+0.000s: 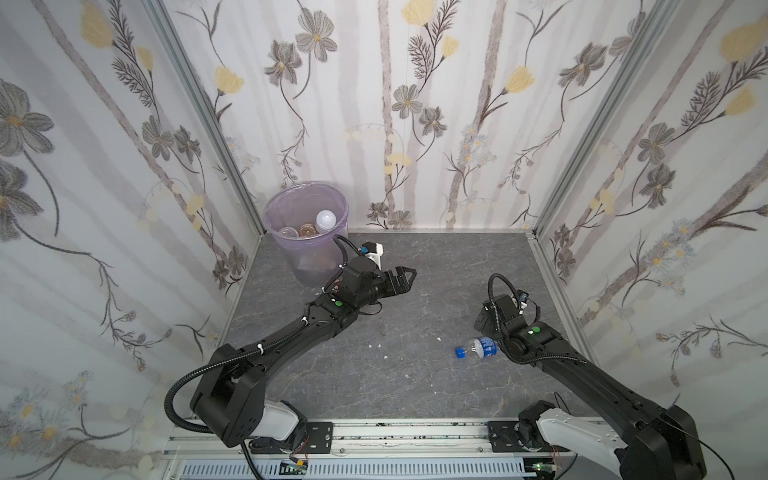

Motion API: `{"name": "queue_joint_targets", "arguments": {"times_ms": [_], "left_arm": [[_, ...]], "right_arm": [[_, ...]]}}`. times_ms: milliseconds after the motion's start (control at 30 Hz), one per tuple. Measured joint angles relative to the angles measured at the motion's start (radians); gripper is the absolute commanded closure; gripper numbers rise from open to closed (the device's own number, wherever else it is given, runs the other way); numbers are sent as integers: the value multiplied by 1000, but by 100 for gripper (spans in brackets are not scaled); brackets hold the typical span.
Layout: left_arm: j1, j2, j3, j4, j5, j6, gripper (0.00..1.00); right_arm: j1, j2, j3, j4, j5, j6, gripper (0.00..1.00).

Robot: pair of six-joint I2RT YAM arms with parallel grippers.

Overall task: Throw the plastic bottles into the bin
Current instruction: 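Reach the right gripper to the blue-label bottle while the left arm returns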

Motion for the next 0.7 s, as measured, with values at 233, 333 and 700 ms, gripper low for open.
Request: {"name": "queue_joint_targets", "arguments": {"times_ms": [233,333,700], "left_arm": [[0,0,-5,14,2,-2,0],[0,0,-8,19,2,-4,0],[0,0,-12,19,-1,-4,0]], "right_arm": [[0,-75,-109,-12,-3,130,0],[0,-82,-155,13,-22,158,0],[23,29,-187,180,-122,180,0]]}}
